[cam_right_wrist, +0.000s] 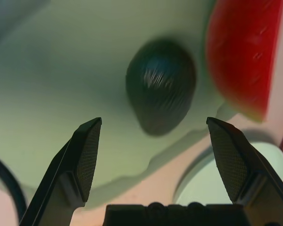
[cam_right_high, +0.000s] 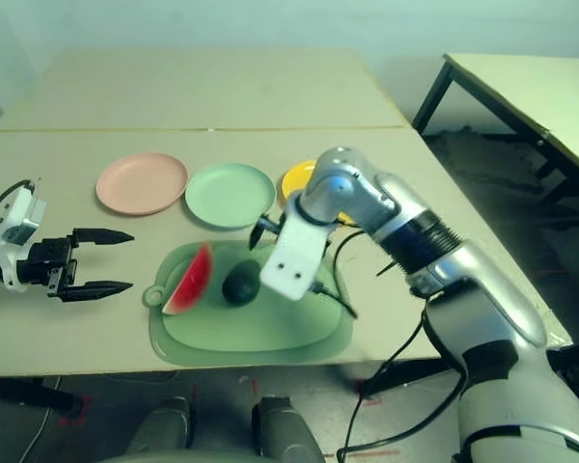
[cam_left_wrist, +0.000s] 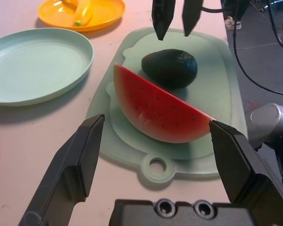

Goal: Place the fruits into color-matched plates.

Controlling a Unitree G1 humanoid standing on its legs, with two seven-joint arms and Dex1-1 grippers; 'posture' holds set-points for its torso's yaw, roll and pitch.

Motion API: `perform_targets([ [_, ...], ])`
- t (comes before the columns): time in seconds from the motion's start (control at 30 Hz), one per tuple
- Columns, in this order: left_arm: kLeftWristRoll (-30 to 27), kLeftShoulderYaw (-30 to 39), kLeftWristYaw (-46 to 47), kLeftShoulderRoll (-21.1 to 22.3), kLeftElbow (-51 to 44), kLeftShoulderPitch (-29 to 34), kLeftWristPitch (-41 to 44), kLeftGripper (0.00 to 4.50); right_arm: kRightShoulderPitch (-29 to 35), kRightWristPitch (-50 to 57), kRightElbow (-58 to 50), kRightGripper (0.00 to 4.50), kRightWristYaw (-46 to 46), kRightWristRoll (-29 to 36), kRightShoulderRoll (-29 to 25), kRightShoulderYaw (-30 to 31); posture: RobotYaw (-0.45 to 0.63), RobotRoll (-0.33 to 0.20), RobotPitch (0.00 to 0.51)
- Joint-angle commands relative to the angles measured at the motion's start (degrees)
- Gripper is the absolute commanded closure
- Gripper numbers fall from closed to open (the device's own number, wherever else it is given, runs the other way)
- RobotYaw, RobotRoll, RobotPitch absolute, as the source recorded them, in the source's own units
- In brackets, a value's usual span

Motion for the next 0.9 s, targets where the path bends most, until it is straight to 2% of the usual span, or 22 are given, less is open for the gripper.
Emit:
perform_targets([
  [0.03,0.27,-0.24,0.40,0.87,-1.73,1.39,0.71,0.00,0.62,3.97,-3.25,0.03,0.84,0.04,-1.19,-0.57,0.07,0.000,0.092],
  [0.1,0.03,0.02,0.89,0.99,-2.28,1.74,1.20,0.00,0.97,8.20,-5.00,0.03,0.84,-0.44,-0.86,-1.21,0.07,0.000,0.091],
  [0.23,-0.43,0.30,1.84,1.12,-3.53,2.32,2.10,0.00,0.73,9.18,-6.08,0.03,0.24,-2.33,-0.40,-1.34,0.08,0.000,0.093],
  [0.9,0.34,-0.13,2.75,1.94,-4.34,1.62,2.13,0.00,3.96,7.93,0.32,0.03,-0.58,-9.92,4.32,1.27,0.11,0.000,0.100],
])
